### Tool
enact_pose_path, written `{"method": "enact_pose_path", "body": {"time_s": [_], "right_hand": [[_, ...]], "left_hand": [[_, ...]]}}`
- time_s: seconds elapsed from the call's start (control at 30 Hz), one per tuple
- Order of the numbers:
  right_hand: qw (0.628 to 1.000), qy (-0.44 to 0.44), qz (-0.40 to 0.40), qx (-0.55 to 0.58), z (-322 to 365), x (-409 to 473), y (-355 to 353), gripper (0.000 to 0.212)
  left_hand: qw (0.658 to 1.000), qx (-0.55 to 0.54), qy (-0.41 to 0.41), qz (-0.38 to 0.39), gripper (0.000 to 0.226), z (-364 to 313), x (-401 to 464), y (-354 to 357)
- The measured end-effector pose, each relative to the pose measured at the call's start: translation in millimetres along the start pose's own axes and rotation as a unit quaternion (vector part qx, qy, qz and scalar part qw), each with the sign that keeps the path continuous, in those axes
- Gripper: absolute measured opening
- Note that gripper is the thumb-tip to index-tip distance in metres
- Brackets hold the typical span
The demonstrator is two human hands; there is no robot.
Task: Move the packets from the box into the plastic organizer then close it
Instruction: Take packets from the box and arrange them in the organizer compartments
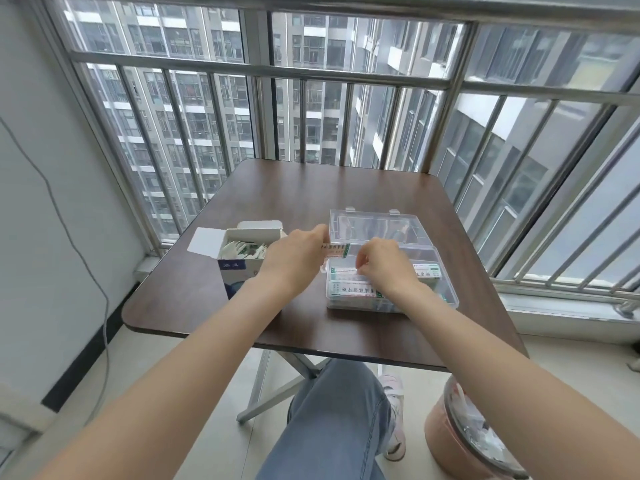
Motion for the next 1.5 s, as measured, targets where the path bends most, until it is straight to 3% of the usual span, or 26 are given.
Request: {"method": "enact_pose_path", "body": {"time_s": [0.17, 0.23, 0.37, 0.47, 0.53, 0.7, 1.03, 1.3, 1.5], "right_hand": [[0.993, -0.045, 0.026, -0.105, 7.2, 1.2, -0.8, 0.022], [0.994, -0.047, 0.049, -0.089, 4.1, 3.3, 0.2, 0.021], [0.991, -0.02, 0.049, 0.123, -6.0, 1.5, -14.7, 0.025], [0.943, -0.037, 0.08, 0.321, -5.8, -9.1, -29.3, 0.026], [0.934, -0.044, 0.068, 0.349, -6.1, -11.7, -33.7, 0.013], [0.971, 0.002, -0.021, 0.24, -19.6, -10.1, -41.5, 0.004], [0.998, -0.019, 0.045, 0.044, -16.0, 1.1, -16.2, 0.009], [0.994, -0.06, 0.03, -0.089, -4.6, 1.7, -15.3, 0.016], [0.99, -0.073, 0.029, -0.117, -1.6, 2.0, -12.6, 0.019]], "left_hand": [[0.999, 0.032, -0.007, 0.003, 0.018, 0.8, -2.0, -1.5], [1.0, 0.029, -0.006, 0.002, 0.019, -0.6, -1.4, -1.9], [0.998, 0.063, 0.009, -0.005, 0.02, -8.7, 0.8, -4.3], [0.998, 0.067, 0.019, -0.005, 0.018, -19.8, 4.6, -2.1], [0.999, 0.046, 0.016, 0.006, 0.018, -27.1, 8.3, 3.4], [1.0, -0.004, 0.01, 0.022, 0.026, -40.4, 19.6, 23.5], [0.995, 0.075, -0.035, 0.055, 0.024, -32.0, 31.1, 44.4], [0.975, 0.209, -0.002, 0.07, 0.021, -42.3, 36.9, 40.5], [0.98, 0.182, -0.019, 0.078, 0.021, -38.8, 34.0, 46.5]]}}
Point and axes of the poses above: each hand's wrist, its own x-axis towards the middle knuckle, its own y-axis out of the palm, z = x × y, the point moved 5 cm from there along x, towards the middle knuckle, and after that the axes turned 1 degree about -y, right-handed, at the moved point
